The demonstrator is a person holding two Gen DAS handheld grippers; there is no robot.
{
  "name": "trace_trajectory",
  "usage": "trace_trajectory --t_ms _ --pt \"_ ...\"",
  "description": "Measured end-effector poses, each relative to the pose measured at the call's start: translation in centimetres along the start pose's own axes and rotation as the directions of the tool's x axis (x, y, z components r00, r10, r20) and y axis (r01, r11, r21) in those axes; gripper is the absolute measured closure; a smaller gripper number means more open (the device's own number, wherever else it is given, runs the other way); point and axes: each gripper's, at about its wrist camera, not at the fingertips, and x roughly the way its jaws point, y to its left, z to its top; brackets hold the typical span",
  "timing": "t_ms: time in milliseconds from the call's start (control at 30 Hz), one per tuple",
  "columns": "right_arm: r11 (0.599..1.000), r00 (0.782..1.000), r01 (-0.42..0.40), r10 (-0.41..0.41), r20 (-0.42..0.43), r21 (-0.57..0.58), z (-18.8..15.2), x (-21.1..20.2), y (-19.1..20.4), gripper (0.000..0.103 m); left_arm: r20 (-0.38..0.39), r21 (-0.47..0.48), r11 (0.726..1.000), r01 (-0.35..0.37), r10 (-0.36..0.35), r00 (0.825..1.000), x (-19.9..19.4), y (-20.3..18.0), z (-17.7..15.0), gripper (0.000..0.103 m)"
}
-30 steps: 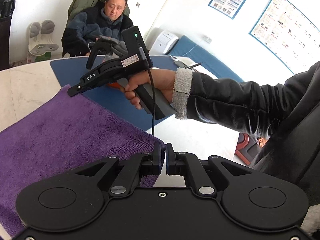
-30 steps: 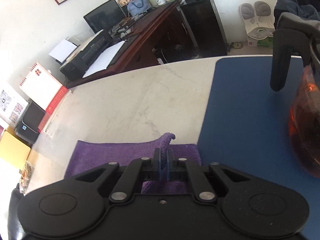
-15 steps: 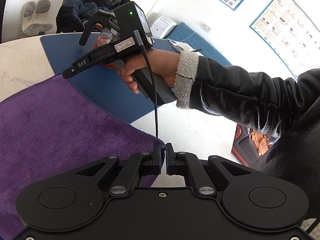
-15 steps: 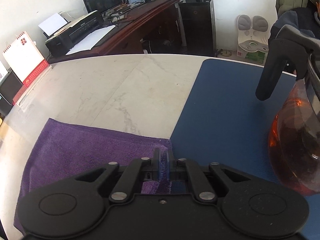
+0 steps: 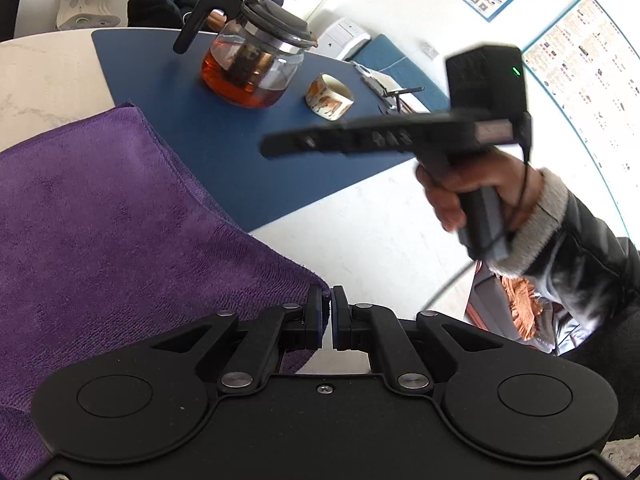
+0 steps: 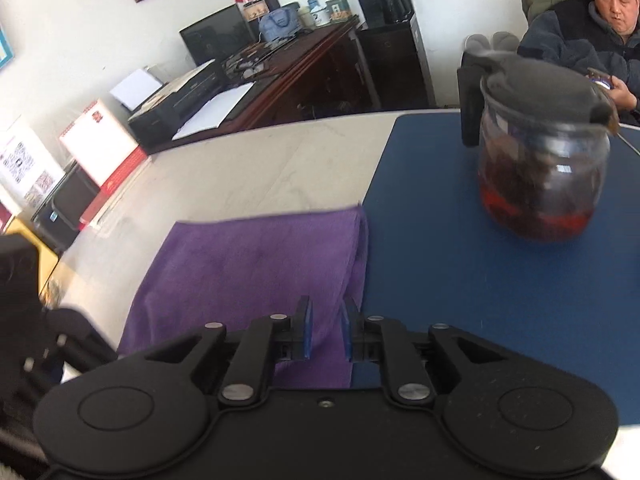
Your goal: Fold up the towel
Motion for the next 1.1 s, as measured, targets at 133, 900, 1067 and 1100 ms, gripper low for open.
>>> trace_trajectory --t_ms 133,900,1067,1100 --pt "0.998 0.996 0.057 -0.059 -0.062 -0.035 -5.5 0.0 2.5 0.089 -0.013 -0.026 1.0 -0.008 0.008 1.0 0.9 0.2 -0.2 0.099" --pt "0.947 0.975 0.22 -0.22 0.028 -0.235 -11.5 2.7 8.8 0.089 -0.033 -0.026 0.995 0.095 -0.096 0.995 2.1 -2.5 2.6 0.099" --pt "0.944 0.973 0.231 -0.229 0.037 -0.234 -11.6 2.5 9.1 0.089 -0.098 -0.061 0.993 0.1 -0.106 0.99 4.9 -1.1 1.6 0.099" --pt "0.944 0.972 0.234 -0.231 0.039 -0.235 -11.6 2.5 9.2 0.089 -0.107 -0.078 0.991 0.107 -0.115 0.988 5.4 -0.6 1.4 0.099"
